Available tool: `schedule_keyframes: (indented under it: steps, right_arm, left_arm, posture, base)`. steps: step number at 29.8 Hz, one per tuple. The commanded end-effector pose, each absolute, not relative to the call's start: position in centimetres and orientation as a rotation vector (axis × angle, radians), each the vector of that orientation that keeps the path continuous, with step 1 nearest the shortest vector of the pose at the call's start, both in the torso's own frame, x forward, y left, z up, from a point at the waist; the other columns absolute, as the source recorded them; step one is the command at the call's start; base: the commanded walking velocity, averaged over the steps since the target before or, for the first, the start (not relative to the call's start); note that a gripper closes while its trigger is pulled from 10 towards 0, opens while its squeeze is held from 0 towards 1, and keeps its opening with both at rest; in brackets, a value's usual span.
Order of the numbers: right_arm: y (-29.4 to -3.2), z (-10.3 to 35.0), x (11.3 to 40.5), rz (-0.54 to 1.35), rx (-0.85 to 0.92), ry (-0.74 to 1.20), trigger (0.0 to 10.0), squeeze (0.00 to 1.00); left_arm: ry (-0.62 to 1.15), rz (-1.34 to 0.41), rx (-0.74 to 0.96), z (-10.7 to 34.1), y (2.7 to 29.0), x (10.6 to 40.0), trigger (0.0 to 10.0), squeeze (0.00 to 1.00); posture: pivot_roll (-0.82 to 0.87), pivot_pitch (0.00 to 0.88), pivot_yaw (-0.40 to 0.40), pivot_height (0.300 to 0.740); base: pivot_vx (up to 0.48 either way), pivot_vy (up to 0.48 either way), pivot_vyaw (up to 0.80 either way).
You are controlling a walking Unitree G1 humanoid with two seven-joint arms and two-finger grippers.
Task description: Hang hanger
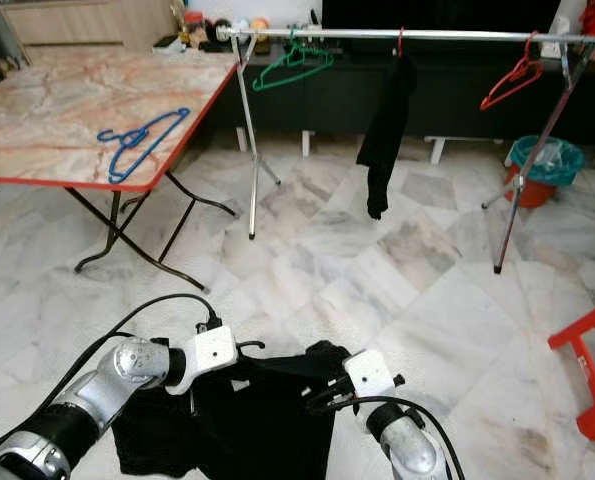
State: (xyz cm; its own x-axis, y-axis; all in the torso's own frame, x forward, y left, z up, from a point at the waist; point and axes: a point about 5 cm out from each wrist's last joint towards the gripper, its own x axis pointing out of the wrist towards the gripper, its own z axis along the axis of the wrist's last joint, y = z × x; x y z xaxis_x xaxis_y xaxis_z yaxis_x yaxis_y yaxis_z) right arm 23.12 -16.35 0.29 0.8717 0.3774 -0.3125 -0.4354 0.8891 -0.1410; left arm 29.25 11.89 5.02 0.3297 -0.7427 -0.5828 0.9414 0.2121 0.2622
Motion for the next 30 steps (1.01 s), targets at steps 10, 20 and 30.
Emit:
schedule_keyframes:
  steps: [10,20,30]
  right_arm:
    - [-19.5,-0.3,22.6,0.378,-0.305,0.392,0.0,0.00]
    - [-21.0,-0.2,22.8,0.359,-0.337,0.426,0.0,0.00]
    - [-21.8,0.3,23.2,0.352,-0.344,0.431,0.0,0.00]
  left_arm:
    - [0.286,-1.246,0.514,8.5,15.8,29.9,10.0,0.00]
    - [0.394,-1.506,0.595,8.3,18.0,27.3,10.0,0.00]
    - [0.417,-1.535,0.583,8.6,18.8,27.0,10.0,0.00]
  posture:
    - [-0.05,0.017,0.042,0.740]
    - [-0.04,0.004,0.039,0.740]
    - [-0.04,0.006,0.037,0.740]
  base:
    - [0.000,0.000,0.00]
    - [0.000,0.000,0.00]
    - [0.000,0.000,0.00]
